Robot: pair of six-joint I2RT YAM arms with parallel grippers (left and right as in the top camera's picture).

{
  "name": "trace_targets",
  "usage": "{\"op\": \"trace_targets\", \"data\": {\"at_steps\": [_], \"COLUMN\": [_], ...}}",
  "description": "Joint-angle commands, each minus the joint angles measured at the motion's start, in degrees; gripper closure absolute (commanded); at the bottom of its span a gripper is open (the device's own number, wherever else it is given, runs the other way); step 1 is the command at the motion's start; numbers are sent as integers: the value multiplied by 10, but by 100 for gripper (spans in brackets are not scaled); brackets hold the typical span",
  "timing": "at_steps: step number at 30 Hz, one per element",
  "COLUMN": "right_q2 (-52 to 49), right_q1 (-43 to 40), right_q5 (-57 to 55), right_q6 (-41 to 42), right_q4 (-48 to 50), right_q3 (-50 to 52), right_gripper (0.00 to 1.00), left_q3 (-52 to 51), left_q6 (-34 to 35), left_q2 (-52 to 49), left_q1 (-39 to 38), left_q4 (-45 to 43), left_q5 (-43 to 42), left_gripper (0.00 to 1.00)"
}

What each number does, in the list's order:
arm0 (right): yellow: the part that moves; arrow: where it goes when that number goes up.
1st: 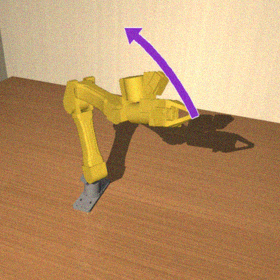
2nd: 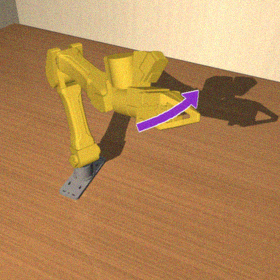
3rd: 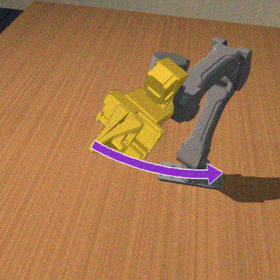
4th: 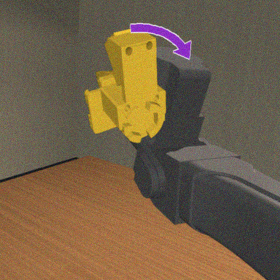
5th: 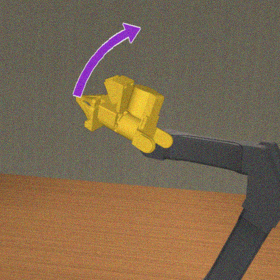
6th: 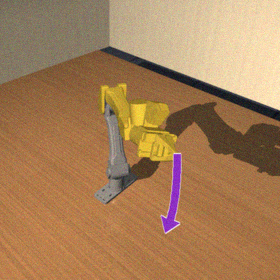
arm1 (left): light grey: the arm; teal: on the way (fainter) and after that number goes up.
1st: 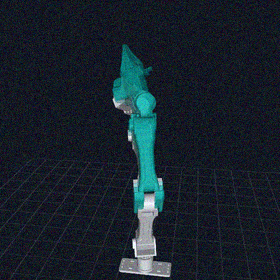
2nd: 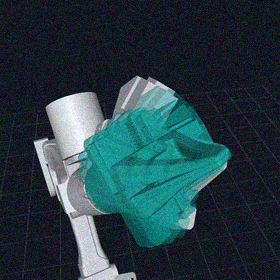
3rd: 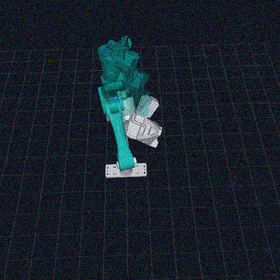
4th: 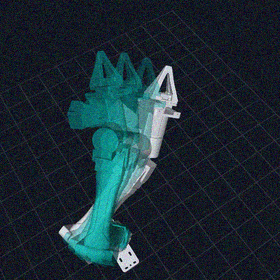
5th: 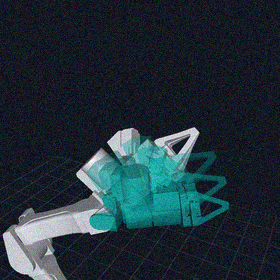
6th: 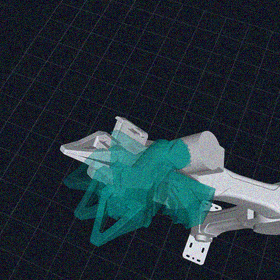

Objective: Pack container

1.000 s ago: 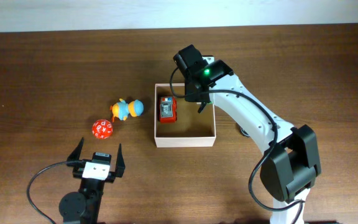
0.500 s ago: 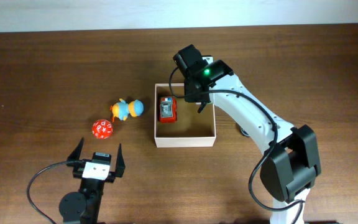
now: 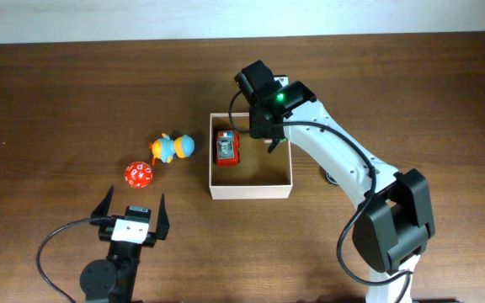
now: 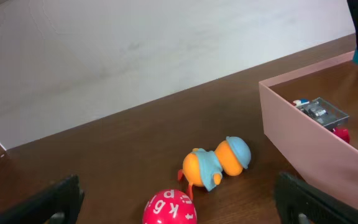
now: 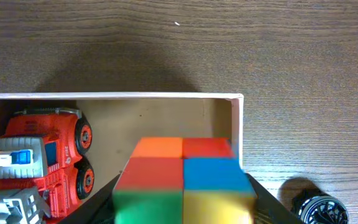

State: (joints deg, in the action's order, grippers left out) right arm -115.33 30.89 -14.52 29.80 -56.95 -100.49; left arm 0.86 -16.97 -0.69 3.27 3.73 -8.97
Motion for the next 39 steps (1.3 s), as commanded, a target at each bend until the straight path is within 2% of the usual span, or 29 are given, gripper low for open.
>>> {"op": "trace_targets", "data": {"at_steps": [1, 10, 16, 18, 20, 33, 39], "right_q2": [5, 5, 5, 5, 5, 4, 4], "right_q1": [-2, -2, -2, -2, -1, -1, -1], "right_q5": [-1, 2, 88, 123, 130, 174, 177], "right_q6": [3, 3, -44, -56, -56, -103, -116], "right_q4": [1, 2, 11, 3, -7, 19, 23], "right_q3": [-9, -9, -9, -9, -9, 96, 110], "right_gripper": [46, 45, 46, 60, 67, 68, 69], "left_q3": [-4, -4, -4, -4, -4, -4, -4], "left_q6": [-7, -7, -7, -7, -7, -7, -7], "left_q2": [4, 4, 4, 4, 4, 4, 4], "left_q1": [-3, -3, -3, -3, -3, -3, -3], "left_q4": [1, 1, 1, 1, 1, 1, 1], "left_q5": [2, 2, 2, 2, 2, 2, 2], "left_gripper": [1, 1, 1, 1, 1, 1, 1]}}
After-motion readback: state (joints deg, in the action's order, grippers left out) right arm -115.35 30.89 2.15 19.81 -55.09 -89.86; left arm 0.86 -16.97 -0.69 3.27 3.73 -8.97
